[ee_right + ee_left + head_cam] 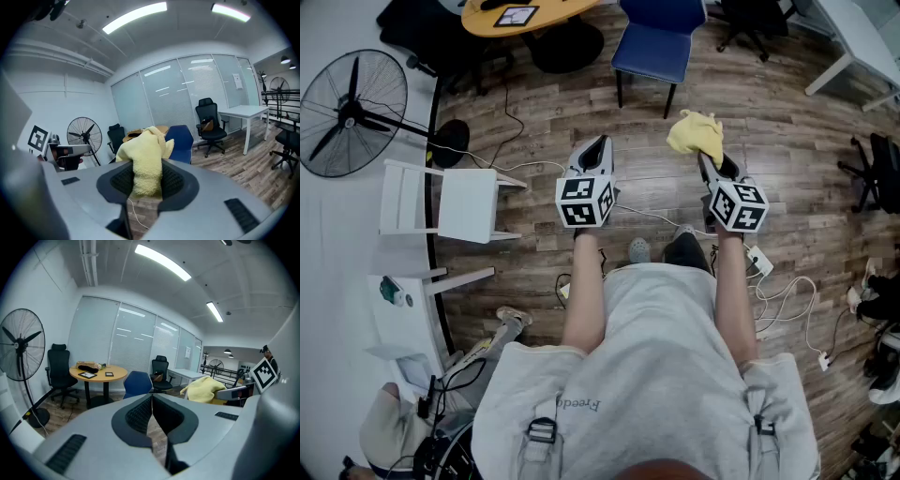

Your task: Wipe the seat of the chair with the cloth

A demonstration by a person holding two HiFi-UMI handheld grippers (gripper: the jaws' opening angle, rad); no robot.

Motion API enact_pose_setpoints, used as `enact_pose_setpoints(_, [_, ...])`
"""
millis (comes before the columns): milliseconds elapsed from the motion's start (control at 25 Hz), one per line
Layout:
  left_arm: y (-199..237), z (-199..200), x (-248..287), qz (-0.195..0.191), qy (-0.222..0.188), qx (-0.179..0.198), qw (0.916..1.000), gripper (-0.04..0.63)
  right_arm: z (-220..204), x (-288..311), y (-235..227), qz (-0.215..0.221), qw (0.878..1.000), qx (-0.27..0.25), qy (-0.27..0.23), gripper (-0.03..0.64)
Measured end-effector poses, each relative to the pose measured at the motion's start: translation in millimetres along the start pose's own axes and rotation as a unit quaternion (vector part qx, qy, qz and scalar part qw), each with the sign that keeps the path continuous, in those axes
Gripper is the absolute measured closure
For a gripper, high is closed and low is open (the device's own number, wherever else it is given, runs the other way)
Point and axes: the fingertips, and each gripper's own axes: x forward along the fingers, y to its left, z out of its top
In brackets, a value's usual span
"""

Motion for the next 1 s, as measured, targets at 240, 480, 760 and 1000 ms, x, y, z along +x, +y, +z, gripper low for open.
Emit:
enact_pose_setpoints(240, [-4.9, 2.1, 8.9, -0.023, 0.008, 0.023, 0.9994, 0.568, 2.9, 6.2, -6.9, -0.008, 1.0, 0.002, -0.006, 0.485])
enact_pose_setpoints(480, [11.1, 8.6, 16.9, -0.029, 0.015, 0.026, 0.9991, 0.568, 4.7, 17.7, -16.7, -0.01, 0.999, 0.048, -0.019, 0.482])
enact_pose_setpoints(760, [25.9, 3.5, 46.8, -0.024, 0.032, 0.015, 0.9991, 0.568, 8.8, 41.5, -47.7, -0.025, 0.998, 0.064, -0.017, 0.479])
enact_pose_setpoints(1000, [58.8, 4.2, 98.6, -0.012, 0.051, 0.003, 0.9986, 0.568, 19.1, 103.9, -79.8, -0.022, 0.997, 0.075, -0.006, 0.477])
